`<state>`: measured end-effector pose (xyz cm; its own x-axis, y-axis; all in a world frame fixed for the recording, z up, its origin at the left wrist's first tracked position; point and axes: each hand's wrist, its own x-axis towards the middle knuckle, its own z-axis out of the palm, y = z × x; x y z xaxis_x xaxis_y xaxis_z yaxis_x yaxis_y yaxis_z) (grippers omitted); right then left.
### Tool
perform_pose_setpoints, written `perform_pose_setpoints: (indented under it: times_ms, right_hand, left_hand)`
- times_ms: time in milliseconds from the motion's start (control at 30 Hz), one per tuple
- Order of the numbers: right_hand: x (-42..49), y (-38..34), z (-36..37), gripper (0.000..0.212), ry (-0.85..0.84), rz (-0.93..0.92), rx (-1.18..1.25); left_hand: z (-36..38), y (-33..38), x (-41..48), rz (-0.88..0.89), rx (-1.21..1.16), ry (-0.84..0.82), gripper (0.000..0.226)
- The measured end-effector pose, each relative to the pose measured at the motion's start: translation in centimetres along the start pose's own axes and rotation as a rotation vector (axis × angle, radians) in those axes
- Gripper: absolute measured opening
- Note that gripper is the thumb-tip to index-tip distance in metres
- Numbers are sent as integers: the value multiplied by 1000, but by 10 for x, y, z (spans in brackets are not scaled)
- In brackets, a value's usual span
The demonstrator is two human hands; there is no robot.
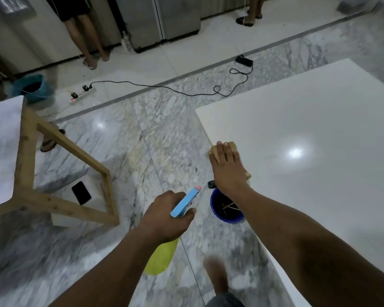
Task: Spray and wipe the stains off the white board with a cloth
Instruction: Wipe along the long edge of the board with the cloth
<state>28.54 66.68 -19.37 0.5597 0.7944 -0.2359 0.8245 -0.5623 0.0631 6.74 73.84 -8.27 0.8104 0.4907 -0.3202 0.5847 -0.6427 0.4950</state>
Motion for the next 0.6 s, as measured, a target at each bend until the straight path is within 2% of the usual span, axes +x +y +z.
perform_pose_setpoints:
  times_ms: [133,300,467,600]
  right_hand:
    - [-97,0,19,70,-19,49,-11]
    - [-233,6,52,82,-17,73,-20]
    - [-348,11,83,75,13,113,30]
    - [-429,12,99,77,-1,162,52]
  left_hand:
    - [29,5,-66,67,36,0,25]
    - [74,14,-157,141,52,-65,19]
    - [114,31,-232,185,16,-147,20]
    - [141,53,-273,265,64,-215,22]
